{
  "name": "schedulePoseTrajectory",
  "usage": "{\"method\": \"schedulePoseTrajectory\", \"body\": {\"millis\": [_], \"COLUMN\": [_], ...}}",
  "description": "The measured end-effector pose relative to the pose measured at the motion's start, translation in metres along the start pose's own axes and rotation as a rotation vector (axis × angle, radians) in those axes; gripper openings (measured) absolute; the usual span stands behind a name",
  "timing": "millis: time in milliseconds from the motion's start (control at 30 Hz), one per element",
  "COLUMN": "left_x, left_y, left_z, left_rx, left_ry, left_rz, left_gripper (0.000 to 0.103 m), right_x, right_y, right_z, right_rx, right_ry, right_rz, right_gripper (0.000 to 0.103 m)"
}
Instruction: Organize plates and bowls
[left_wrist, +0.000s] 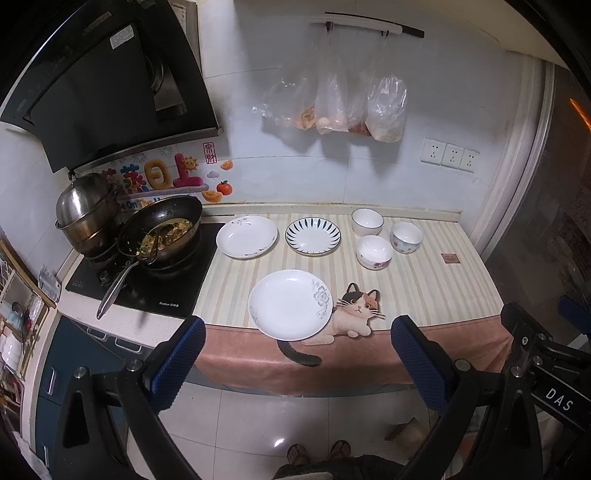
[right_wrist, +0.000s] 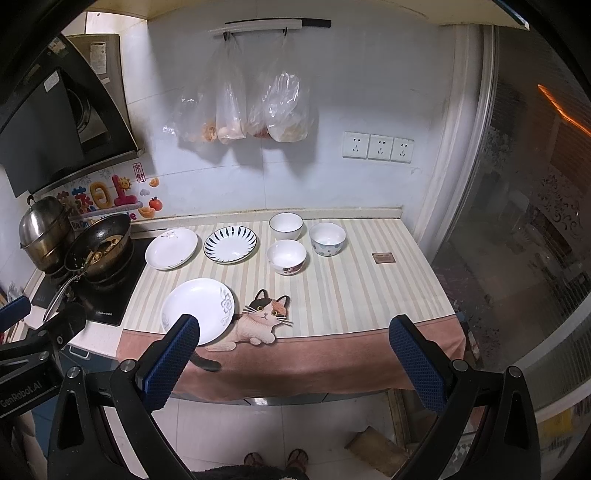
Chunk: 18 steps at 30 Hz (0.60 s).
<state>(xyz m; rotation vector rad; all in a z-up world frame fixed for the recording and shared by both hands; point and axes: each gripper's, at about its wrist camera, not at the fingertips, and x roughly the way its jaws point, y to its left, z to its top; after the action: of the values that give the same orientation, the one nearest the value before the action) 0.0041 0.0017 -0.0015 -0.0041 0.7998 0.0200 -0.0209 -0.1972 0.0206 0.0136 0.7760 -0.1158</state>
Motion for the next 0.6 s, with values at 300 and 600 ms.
{"method": "schedulePoseTrajectory", "body": {"millis": [300, 600], "left_x": [0.024, 0.156], "left_y": [0.022, 0.102], "left_z": [0.0, -0.004], "left_rx": [-0.012, -0.069], "left_ry": [-0.023, 0.1], "left_rz": [0.001, 0.099], "left_gripper": [0.103, 0.103], "right_x": [0.031, 0.185], "right_y": [0.003, 0.025], "right_z": [-0.006, -0.029], "right_rx": [0.069, 0.152], "right_ry": [0.028, 0.275], "right_rz": [0.106, 0.26], "right_gripper": [0.103, 0.103]}}
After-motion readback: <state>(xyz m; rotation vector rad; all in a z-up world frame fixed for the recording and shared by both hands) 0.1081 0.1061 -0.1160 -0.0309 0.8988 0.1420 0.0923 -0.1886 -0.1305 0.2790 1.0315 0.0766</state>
